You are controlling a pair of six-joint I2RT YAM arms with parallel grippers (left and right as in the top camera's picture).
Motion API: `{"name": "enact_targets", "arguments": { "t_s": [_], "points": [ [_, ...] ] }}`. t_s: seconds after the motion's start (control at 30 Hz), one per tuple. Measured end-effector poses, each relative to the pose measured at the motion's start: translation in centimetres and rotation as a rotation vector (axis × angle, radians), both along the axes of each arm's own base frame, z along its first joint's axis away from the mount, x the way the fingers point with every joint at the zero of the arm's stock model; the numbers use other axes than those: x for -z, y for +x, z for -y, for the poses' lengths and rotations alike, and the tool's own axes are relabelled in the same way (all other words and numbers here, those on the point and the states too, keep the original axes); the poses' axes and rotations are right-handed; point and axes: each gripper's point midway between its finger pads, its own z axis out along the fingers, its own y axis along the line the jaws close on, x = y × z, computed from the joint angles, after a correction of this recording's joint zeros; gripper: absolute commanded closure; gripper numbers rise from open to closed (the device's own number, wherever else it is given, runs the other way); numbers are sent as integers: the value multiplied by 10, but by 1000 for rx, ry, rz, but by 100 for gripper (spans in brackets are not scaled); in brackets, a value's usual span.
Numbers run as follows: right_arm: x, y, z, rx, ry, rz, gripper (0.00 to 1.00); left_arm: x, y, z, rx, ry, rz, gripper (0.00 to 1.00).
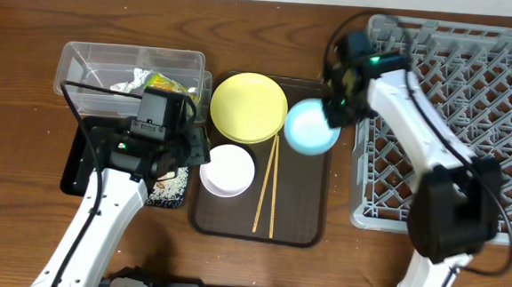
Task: Sort waste into correct bins and load items into the dishwasher rack
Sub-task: 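Reach the right gripper to the blue bowl and lift it toward the rack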
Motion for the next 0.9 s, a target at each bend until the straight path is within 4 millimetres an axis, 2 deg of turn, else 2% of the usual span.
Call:
{"name": "enact_targets", "arguments": {
  "t_s": [0.07,0.2,0.33,0.5,0.63,0.77,0.9],
  "points": [
    [-43,24,13,50,-21,177,99,0,-1,0,0,1,-3,43],
    [-126,59,46,172,-99,503,99,1,-1,0,0,1,-5,43],
    [-169,77,85,326,-249,694,99,1,-1,0,0,2,-6,43],
    [-187,87,126,510,-467,812,99,1,-1,0,0,2,-6,43],
    [-192,92,146,614,-580,864,99,1,-1,0,0,2,-7,43],
    [-174,100,166,666,-656,847,99,1,-2,0,0,2,-7,43],
    [-144,113,188,700,-710,806,99,1,-2,0,0,2,-7,43]
  ]
}}
